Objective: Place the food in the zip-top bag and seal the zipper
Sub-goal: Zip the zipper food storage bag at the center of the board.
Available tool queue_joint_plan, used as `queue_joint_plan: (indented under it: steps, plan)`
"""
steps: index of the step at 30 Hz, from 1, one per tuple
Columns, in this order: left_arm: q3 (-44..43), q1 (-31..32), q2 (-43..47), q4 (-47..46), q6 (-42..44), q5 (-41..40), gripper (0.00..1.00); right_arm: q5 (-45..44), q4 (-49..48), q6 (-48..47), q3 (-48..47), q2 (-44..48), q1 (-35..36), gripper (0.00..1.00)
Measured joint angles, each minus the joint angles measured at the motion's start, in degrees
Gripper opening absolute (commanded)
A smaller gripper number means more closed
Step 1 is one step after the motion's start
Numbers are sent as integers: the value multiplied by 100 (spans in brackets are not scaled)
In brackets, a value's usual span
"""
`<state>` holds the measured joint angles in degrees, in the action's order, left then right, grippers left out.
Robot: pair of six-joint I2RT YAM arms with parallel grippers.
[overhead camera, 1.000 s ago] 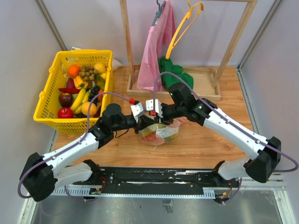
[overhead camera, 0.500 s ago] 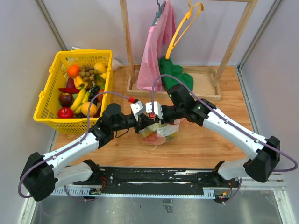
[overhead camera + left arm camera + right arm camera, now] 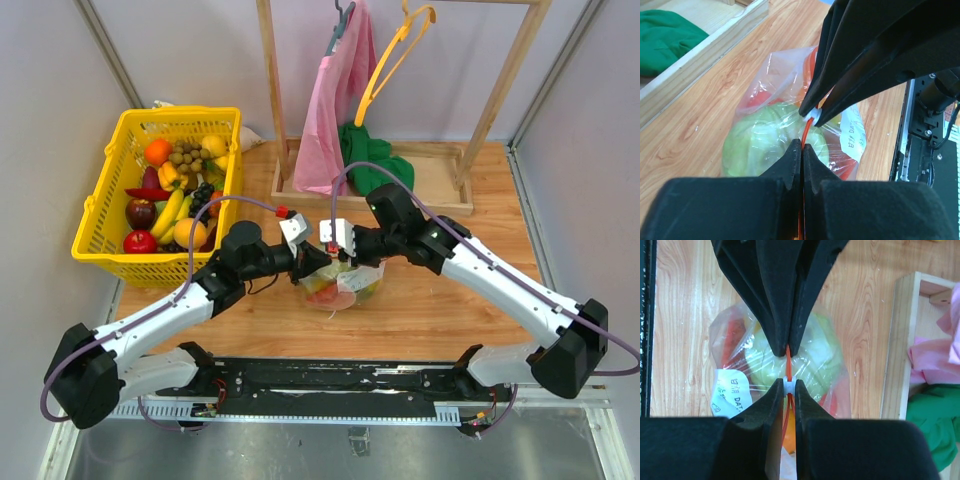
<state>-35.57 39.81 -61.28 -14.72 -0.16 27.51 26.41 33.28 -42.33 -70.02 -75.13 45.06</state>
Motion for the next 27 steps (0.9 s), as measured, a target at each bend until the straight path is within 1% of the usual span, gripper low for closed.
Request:
queue_joint_plan:
  steps: [13,21,27]
  plan:
    - [-2,-306,-109,-17,-227,-66,0,-588,35,46,262,254,-350,1]
    - [-11,-463,-160,-22,-356,-68,0,-1139,153,254,400,570,-433,1]
    - [-28,-533,-186,-13,-391,-85,0,-1694,219,501,671,975,-612,1]
